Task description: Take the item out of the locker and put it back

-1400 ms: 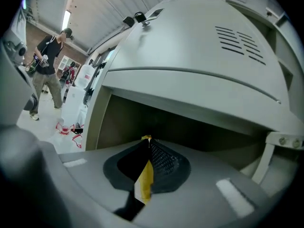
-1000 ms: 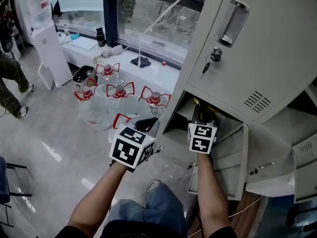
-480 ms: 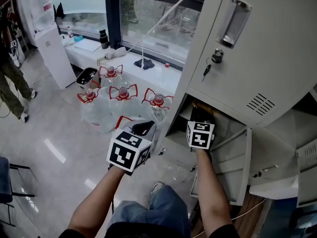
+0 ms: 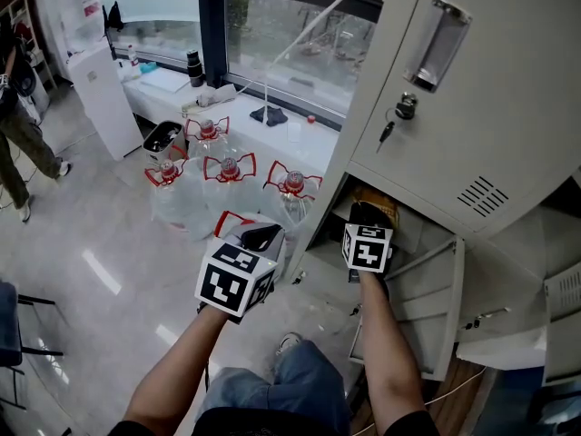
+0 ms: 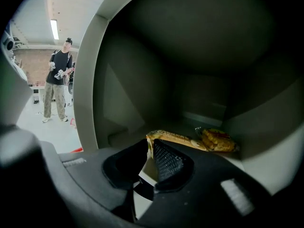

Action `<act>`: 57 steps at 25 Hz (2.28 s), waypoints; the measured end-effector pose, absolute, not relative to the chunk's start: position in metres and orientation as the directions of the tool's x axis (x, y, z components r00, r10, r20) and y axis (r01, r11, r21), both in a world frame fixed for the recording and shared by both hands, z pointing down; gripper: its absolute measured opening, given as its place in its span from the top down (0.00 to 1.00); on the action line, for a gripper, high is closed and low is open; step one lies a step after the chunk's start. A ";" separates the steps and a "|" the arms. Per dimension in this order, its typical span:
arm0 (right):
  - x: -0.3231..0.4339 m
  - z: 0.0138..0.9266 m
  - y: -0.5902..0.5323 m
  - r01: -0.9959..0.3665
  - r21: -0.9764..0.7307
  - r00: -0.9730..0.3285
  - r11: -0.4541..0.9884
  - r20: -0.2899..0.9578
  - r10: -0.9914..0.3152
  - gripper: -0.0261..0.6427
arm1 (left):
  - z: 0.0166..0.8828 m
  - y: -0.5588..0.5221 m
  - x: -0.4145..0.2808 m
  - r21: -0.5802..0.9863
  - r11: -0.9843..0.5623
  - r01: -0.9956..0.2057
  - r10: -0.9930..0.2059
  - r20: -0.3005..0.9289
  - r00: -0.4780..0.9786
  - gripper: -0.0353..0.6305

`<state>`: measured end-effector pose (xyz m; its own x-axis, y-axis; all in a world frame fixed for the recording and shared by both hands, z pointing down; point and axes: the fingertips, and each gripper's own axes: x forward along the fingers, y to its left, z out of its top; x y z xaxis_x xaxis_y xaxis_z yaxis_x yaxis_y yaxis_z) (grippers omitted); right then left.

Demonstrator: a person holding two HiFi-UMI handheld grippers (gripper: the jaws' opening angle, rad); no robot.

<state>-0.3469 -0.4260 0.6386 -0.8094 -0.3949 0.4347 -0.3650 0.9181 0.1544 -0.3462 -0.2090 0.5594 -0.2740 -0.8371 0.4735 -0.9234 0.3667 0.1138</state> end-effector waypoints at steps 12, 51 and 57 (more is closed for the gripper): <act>-0.340 0.636 -0.412 -0.359 0.121 -0.790 0.926 0.489 -0.370 0.76 | 0.544 -0.192 -0.345 0.113 0.381 -0.917 -0.824 0.491 -0.282 0.95; -0.159 0.383 -0.237 -0.321 0.013 -0.899 0.947 0.312 -0.309 0.89 | 0.390 -0.112 -0.251 0.094 0.344 -0.934 -0.892 0.344 -0.294 0.95; -0.137 0.360 -0.230 -0.344 0.014 -0.904 0.939 0.267 -0.335 0.93 | 0.381 -0.100 -0.244 0.059 0.334 -0.941 -0.893 0.339 -0.295 0.95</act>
